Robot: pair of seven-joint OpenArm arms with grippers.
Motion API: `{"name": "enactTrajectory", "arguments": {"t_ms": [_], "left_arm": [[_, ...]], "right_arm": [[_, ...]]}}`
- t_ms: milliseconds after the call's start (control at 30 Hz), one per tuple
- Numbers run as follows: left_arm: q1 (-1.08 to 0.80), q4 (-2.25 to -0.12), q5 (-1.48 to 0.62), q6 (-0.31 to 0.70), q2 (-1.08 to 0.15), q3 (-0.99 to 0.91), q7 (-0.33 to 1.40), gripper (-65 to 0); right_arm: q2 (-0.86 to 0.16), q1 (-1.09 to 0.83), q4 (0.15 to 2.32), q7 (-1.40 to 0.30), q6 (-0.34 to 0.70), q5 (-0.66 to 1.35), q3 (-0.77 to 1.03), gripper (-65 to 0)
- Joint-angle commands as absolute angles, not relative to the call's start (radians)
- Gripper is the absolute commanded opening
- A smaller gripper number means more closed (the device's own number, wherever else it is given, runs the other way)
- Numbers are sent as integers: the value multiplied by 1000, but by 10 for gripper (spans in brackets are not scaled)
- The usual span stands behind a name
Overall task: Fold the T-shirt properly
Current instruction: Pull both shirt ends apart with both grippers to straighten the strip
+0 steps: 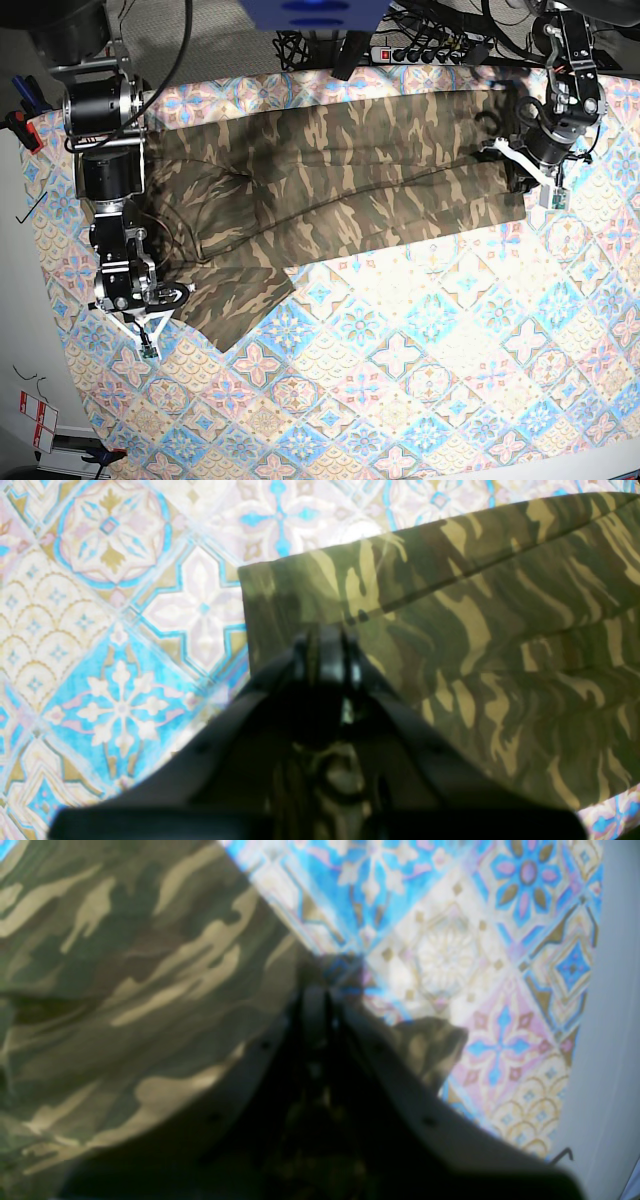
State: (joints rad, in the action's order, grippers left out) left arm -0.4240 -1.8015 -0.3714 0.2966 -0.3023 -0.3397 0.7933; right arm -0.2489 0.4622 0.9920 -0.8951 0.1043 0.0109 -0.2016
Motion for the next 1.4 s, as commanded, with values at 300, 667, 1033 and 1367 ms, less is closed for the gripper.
{"name": "enactTrajectory", "arguments": {"t_ms": [300,667,1033,1367], "left_arm": [[-424,-1822,-377,297,-317,-346,774,-650],[-432,-1856,-378,297,-317,-349,776,-650],[-446,-1871,-381,297,-355,-349,776,-650],[-440,-1871,-386,298,-384,-351,774,-650]], "right_arm": [[-260,450,1185,-940,102,8,-200,-646],[-308,372,1322,-1029,102,8,-197,-646],[-341,311,1402,-1038,102,8,-189,-646],[-354,234,1463,-1038,101,8,-113,-646]]}}
